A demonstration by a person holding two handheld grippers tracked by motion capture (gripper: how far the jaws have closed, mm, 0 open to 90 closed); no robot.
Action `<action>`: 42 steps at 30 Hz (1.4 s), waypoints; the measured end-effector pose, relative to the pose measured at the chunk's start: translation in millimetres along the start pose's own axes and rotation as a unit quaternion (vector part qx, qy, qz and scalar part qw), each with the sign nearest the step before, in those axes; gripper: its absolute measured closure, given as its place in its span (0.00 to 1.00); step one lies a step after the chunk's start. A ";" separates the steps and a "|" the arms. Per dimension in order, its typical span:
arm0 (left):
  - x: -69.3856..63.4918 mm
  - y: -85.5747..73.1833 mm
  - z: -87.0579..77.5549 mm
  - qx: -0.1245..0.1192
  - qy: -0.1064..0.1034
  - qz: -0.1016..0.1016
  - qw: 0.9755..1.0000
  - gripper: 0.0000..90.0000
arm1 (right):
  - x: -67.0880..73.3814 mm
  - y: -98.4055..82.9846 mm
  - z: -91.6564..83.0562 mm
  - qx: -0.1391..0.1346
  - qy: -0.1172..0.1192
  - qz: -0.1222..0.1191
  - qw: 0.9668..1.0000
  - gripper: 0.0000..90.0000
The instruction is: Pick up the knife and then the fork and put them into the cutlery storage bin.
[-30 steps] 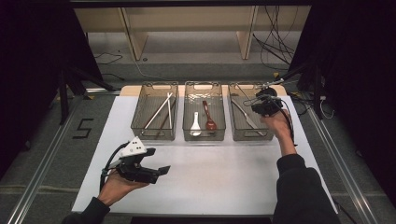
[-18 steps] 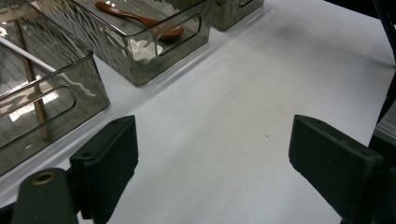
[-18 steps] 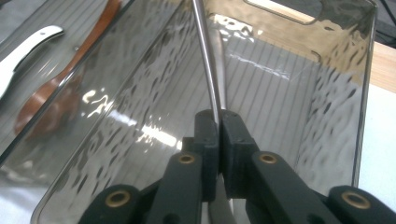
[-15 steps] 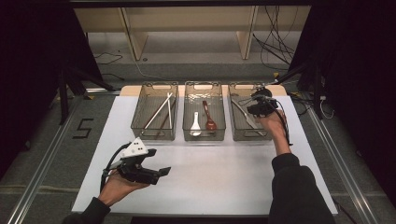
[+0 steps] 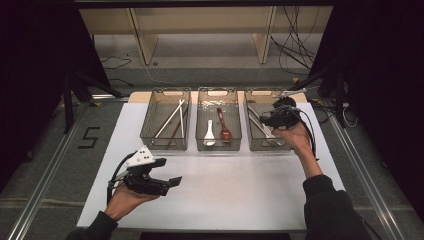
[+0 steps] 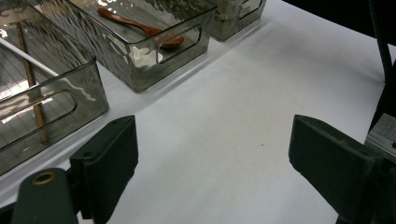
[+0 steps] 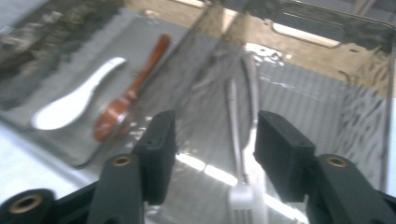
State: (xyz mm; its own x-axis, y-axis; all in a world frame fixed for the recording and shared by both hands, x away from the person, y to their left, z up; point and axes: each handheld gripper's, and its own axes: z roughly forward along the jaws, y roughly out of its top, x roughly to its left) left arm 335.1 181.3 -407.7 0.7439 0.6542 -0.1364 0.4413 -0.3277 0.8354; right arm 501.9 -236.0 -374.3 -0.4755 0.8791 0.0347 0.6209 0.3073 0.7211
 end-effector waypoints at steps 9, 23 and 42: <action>1.2 -0.3 0.3 0.000 0.000 0.000 1.000 0.17 | 22.2 -14.4 -27.0 -0.046 0.056 0.002 0.997 0.41; 1.9 -1.1 1.2 -0.002 -0.002 -0.001 1.000 0.17 | 54.6 -37.9 -53.6 -0.102 0.109 -0.006 0.989 0.34; 1.4 -0.8 -0.1 -0.009 -0.007 0.003 1.000 0.17 | 69.9 -75.0 -72.3 -0.134 0.131 -0.010 0.982 0.32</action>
State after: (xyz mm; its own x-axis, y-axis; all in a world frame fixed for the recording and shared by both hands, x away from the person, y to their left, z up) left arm 335.7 182.5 -408.5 0.7529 0.6433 -0.1389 0.4280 -0.3182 0.8459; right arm 377.0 -224.0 -375.9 -0.6523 0.7387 0.1696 0.4396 0.1865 0.8786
